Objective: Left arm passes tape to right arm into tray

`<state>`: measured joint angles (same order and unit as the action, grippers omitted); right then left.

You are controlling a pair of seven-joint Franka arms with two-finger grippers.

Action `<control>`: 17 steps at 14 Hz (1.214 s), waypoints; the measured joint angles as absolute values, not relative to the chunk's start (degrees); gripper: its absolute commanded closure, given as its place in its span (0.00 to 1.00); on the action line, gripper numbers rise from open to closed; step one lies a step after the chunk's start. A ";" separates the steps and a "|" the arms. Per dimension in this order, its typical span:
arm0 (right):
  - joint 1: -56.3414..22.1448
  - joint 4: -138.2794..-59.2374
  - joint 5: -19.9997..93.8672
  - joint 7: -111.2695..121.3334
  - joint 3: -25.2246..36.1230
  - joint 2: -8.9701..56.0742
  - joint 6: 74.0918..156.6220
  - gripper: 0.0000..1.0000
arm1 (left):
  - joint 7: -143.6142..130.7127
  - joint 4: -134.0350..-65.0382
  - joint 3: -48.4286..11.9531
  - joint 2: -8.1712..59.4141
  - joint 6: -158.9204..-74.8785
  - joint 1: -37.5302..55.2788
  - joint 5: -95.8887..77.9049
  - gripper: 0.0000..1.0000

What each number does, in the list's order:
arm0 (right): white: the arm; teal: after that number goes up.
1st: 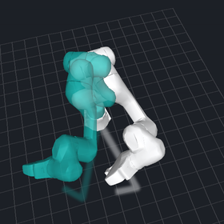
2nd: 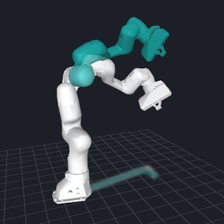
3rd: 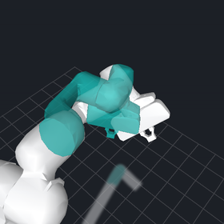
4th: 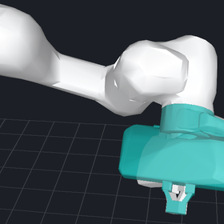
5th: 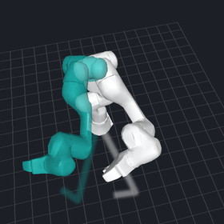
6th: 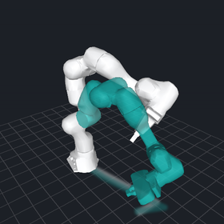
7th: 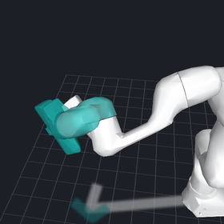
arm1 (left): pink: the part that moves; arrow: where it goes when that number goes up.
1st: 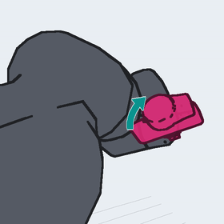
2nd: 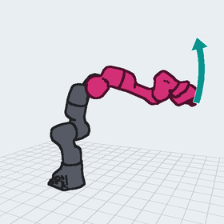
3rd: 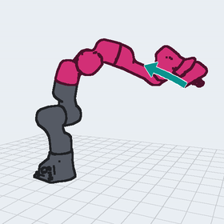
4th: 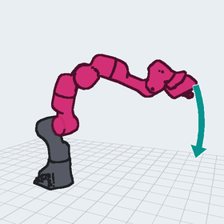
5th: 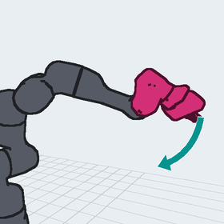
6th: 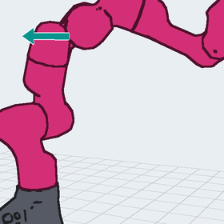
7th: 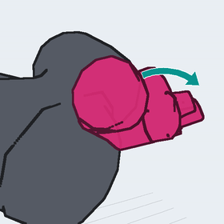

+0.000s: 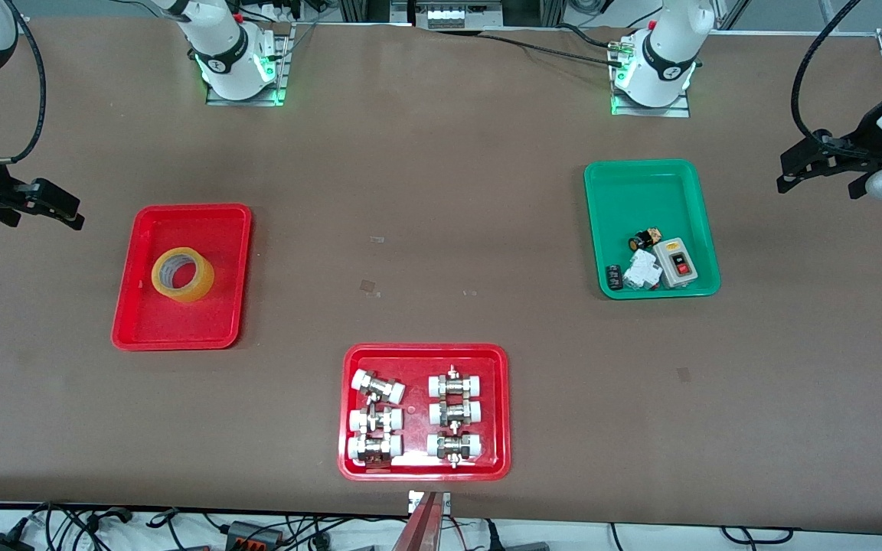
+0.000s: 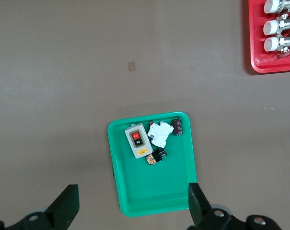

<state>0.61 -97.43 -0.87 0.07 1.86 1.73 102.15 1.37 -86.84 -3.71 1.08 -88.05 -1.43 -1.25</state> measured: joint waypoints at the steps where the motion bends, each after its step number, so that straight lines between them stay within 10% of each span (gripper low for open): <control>1: 1.37 -97.43 -0.87 0.05 0.98 1.73 102.15 0.00 | 1.37 -86.84 -3.70 1.08 -88.05 -1.43 -1.25 0.00; 17: 2.30 -97.40 -0.86 0.07 -0.10 0.77 99.60 0.00 | 1.37 -86.84 -3.68 1.08 -87.79 -1.47 -1.25 0.00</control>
<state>2.30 -97.40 -0.86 0.07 -0.10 0.77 99.60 1.37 -86.84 -3.68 1.08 -87.79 -1.47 -1.25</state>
